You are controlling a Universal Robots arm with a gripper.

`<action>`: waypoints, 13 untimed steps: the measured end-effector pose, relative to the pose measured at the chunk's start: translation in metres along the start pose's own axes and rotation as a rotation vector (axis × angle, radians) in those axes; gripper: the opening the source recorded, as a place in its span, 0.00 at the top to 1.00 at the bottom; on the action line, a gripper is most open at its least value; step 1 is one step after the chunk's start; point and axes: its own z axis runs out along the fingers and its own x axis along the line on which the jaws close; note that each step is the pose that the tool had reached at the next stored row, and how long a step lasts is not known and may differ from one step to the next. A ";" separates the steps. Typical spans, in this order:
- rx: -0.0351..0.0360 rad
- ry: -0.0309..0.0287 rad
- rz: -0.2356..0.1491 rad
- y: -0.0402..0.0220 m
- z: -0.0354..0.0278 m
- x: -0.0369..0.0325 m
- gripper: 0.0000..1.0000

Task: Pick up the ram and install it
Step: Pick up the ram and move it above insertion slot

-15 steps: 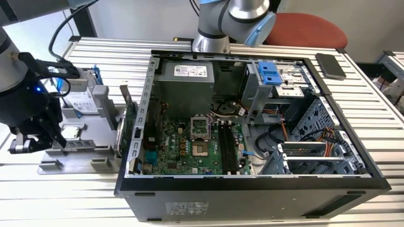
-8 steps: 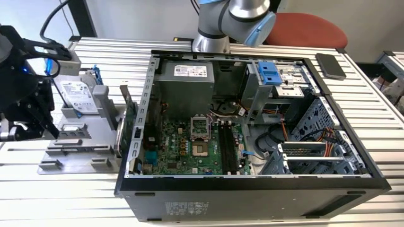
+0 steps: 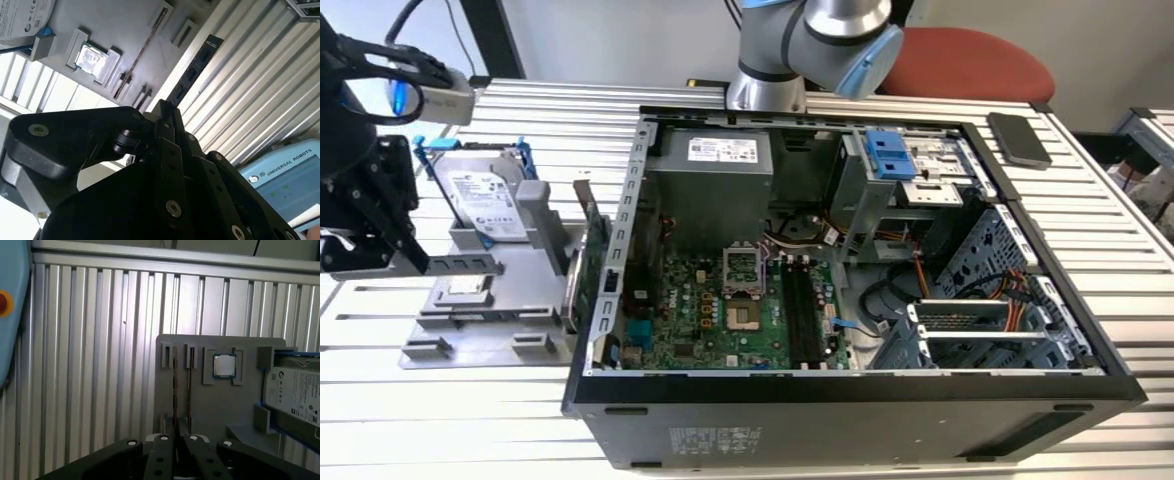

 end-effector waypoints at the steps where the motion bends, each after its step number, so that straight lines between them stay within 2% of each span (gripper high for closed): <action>1: 0.0000 0.0000 0.000 0.0000 -0.0029 -0.0001 1.00; 8: 0.0000 0.0000 0.000 -0.0001 -0.0239 -0.0008 1.00; 13: 0.0001 0.0000 0.000 -0.0001 -0.0365 -0.0011 1.00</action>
